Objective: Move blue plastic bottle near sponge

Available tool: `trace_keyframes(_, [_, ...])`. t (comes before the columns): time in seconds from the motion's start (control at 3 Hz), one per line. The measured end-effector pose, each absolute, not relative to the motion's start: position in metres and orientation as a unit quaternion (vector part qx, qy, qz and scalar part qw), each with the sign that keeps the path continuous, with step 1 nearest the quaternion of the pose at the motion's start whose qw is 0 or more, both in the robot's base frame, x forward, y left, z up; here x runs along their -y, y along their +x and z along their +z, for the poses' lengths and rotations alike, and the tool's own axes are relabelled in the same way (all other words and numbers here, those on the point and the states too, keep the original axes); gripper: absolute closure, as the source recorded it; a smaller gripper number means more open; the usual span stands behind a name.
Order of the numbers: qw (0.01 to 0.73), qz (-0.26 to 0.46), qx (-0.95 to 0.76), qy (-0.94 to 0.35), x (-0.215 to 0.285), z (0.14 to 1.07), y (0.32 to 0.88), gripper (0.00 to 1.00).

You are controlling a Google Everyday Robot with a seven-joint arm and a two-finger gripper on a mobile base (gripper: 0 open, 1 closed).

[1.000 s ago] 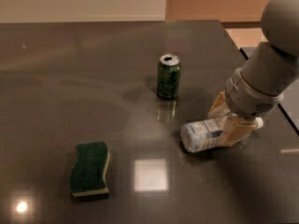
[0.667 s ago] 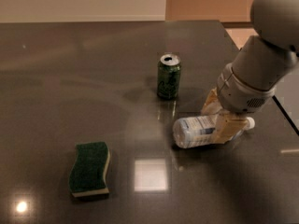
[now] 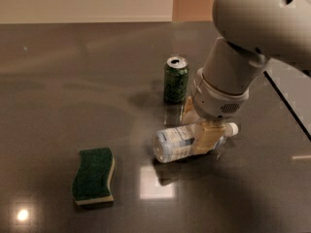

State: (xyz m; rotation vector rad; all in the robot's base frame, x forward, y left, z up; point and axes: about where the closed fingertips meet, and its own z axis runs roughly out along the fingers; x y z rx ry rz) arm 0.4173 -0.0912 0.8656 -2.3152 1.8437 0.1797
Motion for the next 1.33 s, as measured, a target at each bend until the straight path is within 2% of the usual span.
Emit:
trace_keyframes(0.67, [0.071,0.070,-0.586,-0.804,0.044,0.860,0.399,1.00])
trace_keyframes(1.0, [0.068,0.073,-0.574,-0.813,0.029,0.862,0.392,0.84])
trace_keyframes(1.33, [0.065,0.077,-0.568,-0.817,0.020,0.862,0.388,0.62])
